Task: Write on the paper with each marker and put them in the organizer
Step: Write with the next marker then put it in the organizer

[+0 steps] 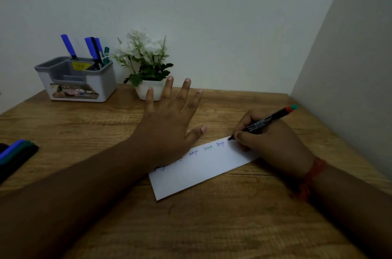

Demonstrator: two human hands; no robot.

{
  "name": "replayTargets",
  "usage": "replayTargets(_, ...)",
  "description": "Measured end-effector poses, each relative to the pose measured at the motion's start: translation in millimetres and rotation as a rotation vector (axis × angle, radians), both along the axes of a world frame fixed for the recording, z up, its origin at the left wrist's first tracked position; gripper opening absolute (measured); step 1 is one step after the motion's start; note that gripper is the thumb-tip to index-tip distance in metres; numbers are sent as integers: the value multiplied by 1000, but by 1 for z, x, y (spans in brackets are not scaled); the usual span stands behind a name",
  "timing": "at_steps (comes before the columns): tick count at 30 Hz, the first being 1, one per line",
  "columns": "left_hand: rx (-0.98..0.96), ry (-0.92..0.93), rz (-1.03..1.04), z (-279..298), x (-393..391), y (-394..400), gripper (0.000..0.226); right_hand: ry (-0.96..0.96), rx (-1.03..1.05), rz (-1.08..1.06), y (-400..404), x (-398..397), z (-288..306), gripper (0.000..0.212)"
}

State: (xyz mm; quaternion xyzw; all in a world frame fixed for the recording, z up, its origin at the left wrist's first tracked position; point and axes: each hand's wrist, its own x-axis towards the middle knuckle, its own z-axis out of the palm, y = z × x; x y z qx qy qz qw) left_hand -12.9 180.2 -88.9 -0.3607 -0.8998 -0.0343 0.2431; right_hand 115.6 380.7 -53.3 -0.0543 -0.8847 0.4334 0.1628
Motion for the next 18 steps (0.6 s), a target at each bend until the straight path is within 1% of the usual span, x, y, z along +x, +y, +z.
replayTargets(6, -7, -29, 6, -1, -2, -1, 78, -23, -8, -40, 3, -3, -3, 6)
replayTargets(10, -15, -43, 15, -2, -3, 0, 78, -48, 36, -67, 3, -4, -3, 5)
replayTargets(18, -23, -52, 19, -2, -2, 0, 78, -59, 51, -76, 1, -1, -2, 6)
